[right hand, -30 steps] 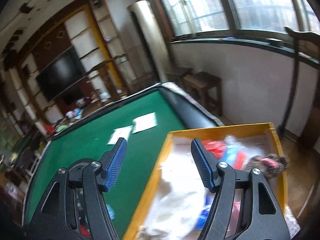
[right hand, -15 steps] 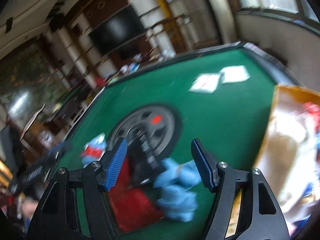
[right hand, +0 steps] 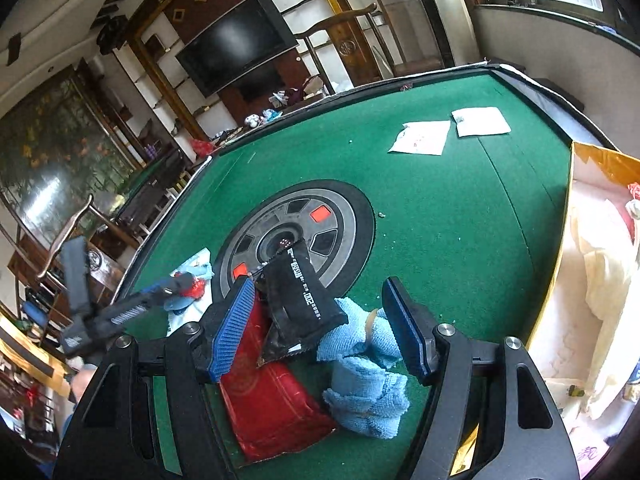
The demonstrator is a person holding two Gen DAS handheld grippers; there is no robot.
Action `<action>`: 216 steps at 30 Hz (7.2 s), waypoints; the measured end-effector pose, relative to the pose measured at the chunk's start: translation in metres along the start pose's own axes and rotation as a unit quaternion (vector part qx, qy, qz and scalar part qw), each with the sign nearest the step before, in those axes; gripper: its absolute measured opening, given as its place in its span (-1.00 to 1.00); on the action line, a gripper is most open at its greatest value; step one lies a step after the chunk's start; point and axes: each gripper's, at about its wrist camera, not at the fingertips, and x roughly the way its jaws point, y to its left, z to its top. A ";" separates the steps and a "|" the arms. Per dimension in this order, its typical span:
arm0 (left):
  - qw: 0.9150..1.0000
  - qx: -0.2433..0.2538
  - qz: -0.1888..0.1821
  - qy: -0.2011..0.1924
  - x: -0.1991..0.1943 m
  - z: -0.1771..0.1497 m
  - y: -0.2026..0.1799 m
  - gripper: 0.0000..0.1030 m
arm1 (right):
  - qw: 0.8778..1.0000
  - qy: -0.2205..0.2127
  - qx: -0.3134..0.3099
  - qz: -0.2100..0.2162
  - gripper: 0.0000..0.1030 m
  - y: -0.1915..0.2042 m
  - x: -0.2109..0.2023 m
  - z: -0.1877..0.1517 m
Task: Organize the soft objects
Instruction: 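Move both tools back to the heap of items on the table, then grasp the red bag bundle with the left tool while the right tool grasps the black snack pack, then lift the red bag bundle with the left tool while the right tool lifts the black pack, then carry the red bundle with the left tool while the right tool carries the black pack to the tray, then open both tools to drop the red bundle and black pack into the tray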
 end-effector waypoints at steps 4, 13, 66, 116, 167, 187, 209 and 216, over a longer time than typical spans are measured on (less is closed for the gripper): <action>0.999 0.024 0.033 -0.005 0.005 -0.006 -0.006 -0.03 | 1.000 -0.001 -0.005 0.000 0.30 0.002 -0.001 0.001; 0.998 0.027 0.044 -0.023 -0.005 -0.008 -0.006 -0.38 | 1.000 0.008 -0.018 -0.013 0.30 0.006 0.006 -0.002; 0.993 0.000 0.008 -0.119 -0.060 0.004 -0.006 -0.37 | 0.995 -0.054 -0.070 -0.047 -0.28 0.035 -0.019 -0.006; 0.969 0.180 0.091 -0.144 -0.058 -0.041 -0.093 -0.37 | 0.991 -0.023 -0.125 -0.034 -0.28 0.060 0.011 -0.022; 0.971 0.190 -0.115 -0.086 -0.071 -0.054 -0.203 -0.36 | 0.942 -0.167 0.070 -0.282 -0.28 -0.083 -0.124 0.036; 0.938 0.261 -0.224 0.032 -0.036 -0.108 -0.334 -0.35 | 0.912 -0.097 0.219 -0.332 -0.26 -0.188 -0.161 0.020; 0.944 0.213 -0.251 0.008 -0.056 -0.085 -0.316 -0.07 | 0.906 -0.187 0.185 -0.331 0.18 -0.150 -0.180 0.019; 0.964 0.166 -0.207 -0.014 -0.068 -0.058 -0.262 -0.06 | 0.931 -0.197 0.107 -0.289 0.18 -0.112 -0.162 0.025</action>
